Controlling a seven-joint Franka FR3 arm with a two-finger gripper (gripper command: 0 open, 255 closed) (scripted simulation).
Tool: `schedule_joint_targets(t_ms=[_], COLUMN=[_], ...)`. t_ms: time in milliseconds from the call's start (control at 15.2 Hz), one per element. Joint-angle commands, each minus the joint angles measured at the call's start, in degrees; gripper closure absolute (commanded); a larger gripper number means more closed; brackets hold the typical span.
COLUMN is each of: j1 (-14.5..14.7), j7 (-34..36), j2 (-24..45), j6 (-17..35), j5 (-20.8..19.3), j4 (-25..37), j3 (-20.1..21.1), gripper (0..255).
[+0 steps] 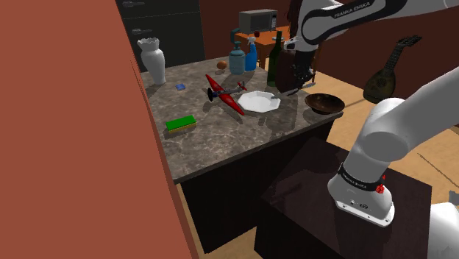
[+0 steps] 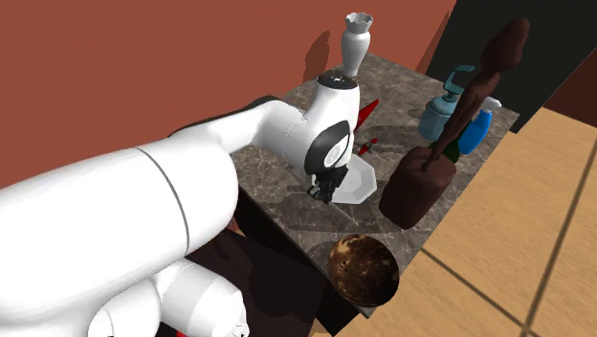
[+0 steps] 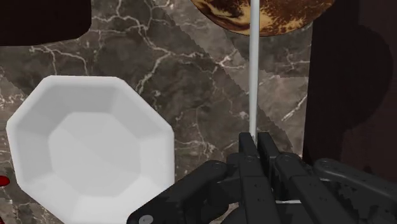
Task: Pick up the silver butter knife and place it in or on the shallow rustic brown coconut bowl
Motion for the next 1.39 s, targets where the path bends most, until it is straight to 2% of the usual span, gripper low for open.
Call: schedule_joint_targets(t_ms=[0, 462, 858, 1320], j1=[-1.6, -6.1, -8.4, -8.3], j7=[-2.7, -12.5, -21.5, -21.3], j2=[-1.3, -2.5, -0.7, 1.2], j6=[-0.6, -1.7, -1.8, 4.0], j5=[-1.5, -5.9, -8.4, -9.3], j4=[-0.3, 1.6, 5.8, 1.9], j3=[-2.0, -9.4, -16.8, -19.1], gripper=[255, 255, 255, 255])
